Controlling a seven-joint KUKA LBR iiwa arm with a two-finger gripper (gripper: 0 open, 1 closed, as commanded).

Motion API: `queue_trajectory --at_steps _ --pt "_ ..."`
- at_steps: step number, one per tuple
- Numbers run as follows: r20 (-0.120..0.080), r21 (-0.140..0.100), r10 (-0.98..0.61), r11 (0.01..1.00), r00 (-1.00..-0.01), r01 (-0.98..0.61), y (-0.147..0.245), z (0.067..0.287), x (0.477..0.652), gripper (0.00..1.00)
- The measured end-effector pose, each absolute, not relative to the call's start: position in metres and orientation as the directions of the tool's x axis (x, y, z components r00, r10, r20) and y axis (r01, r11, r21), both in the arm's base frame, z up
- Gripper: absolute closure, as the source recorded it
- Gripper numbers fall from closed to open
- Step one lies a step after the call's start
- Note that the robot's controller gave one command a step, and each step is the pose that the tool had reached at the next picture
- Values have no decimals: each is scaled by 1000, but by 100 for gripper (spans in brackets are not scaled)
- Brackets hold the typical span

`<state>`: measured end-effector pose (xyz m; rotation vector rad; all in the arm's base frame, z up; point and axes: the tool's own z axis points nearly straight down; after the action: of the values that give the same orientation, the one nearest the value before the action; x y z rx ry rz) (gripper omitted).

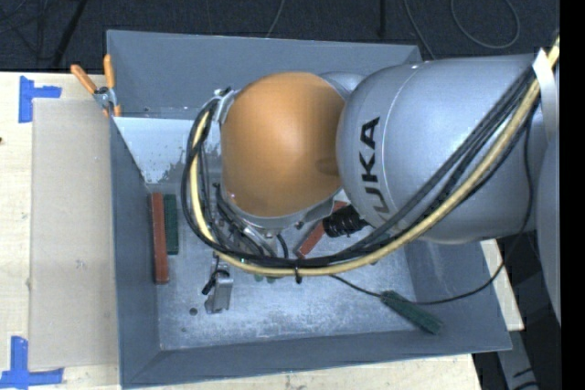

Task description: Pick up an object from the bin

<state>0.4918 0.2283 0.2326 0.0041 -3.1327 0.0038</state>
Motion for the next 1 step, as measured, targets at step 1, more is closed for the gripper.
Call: queue_trajectory --at_steps 1 --pt "-2 0 -331 944 -944 -331 177 68 488 0"
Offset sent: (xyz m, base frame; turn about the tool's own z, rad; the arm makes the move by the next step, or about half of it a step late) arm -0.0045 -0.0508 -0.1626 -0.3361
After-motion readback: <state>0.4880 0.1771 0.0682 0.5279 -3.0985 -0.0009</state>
